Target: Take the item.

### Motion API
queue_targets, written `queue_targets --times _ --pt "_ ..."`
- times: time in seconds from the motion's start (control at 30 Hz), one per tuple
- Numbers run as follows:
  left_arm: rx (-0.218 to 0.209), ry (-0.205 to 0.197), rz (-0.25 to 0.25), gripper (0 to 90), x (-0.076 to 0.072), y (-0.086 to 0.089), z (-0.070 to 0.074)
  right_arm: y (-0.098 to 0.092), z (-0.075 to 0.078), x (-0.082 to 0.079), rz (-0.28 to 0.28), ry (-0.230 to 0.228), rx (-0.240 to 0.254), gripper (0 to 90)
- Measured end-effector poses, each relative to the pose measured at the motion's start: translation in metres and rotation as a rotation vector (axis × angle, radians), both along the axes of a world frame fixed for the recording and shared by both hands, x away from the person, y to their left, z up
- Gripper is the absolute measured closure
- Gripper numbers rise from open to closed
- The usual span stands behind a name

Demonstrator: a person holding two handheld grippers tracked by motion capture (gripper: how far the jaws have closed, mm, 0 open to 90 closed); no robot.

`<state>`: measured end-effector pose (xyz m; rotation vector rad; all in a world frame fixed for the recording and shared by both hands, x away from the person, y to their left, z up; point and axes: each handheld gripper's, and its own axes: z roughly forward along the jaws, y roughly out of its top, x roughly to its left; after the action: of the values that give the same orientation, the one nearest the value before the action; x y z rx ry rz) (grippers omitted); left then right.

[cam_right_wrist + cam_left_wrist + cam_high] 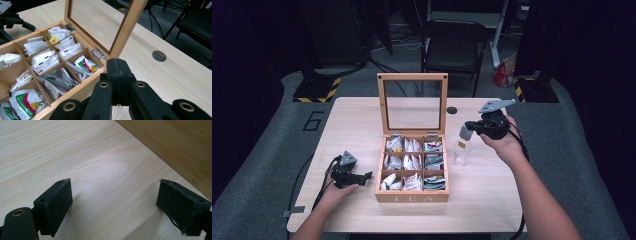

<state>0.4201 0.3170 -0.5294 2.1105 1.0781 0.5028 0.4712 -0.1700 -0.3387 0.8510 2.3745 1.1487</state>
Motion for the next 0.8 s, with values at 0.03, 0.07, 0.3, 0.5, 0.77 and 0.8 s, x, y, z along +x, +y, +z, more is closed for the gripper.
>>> queue_targets --times 0.03,0.07,0.3,0.5,0.77,0.8 --pt "0.0 0.0 0.0 12.5 0.0 0.0 0.0 0.0 0.0 0.0 0.0 0.0 0.0 90.0" --pt "0.001 0.0 -0.001 12.5 0.0 0.0 0.0 -0.003 -0.002 0.0 -0.012 0.009 0.002 90.0" --pt "0.0 0.0 0.0 12.5 0.0 0.0 0.0 -0.009 -0.008 0.001 -0.031 0.022 0.001 90.0" --pt "0.001 0.0 -0.001 12.5 0.0 0.0 0.0 -0.009 -0.014 0.001 -0.032 0.026 -0.007 90.0" --pt "0.0 0.0 0.0 12.5 0.0 0.0 0.0 -0.007 -0.026 0.001 -0.042 0.039 -0.01 90.0" --pt "0.0 0.0 0.0 12.5 0.0 0.0 0.0 -0.008 -0.029 0.001 -0.043 0.042 -0.009 90.0"
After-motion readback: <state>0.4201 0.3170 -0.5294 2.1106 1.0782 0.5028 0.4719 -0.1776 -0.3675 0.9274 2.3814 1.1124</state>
